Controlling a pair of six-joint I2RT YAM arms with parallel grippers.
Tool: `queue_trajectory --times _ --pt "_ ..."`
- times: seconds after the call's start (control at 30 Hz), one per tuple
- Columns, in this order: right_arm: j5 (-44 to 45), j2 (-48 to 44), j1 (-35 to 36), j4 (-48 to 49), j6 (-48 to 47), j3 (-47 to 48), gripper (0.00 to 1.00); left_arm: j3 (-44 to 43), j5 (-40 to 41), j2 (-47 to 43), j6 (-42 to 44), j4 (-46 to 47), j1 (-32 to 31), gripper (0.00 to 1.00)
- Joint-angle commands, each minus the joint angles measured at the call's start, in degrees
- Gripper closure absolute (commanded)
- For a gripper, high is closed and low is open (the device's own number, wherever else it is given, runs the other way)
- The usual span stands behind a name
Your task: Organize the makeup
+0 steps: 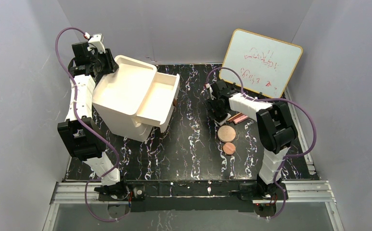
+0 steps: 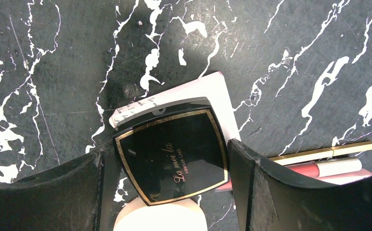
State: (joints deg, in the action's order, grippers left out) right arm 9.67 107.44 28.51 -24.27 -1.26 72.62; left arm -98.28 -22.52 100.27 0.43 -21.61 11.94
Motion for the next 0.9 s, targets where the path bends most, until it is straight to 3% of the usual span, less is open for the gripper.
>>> queue_trajectory --times 0.0,0.17,0.53,0.87 --pt "0.23 0.5 -0.3 -0.65 0.53 2.67 0.24 0.38 -0.94 -0.34 0.0 -2.03 0.53 0.66" --pt "0.55 -0.38 -0.3 -1.49 0.81 3.17 0.32 0.34 -1.21 -0.29 -0.06 -2.04 0.51 0.66" --pt "-1.5 -9.16 0.01 -5.96 2.83 11.28 0.35 0.28 -2.43 0.1 -1.83 -1.94 0.53 0.66" --pt "0.9 -7.35 8.42 -8.69 2.09 28.14 0.38 0.21 -3.77 0.27 -2.16 -1.71 0.54 0.66"
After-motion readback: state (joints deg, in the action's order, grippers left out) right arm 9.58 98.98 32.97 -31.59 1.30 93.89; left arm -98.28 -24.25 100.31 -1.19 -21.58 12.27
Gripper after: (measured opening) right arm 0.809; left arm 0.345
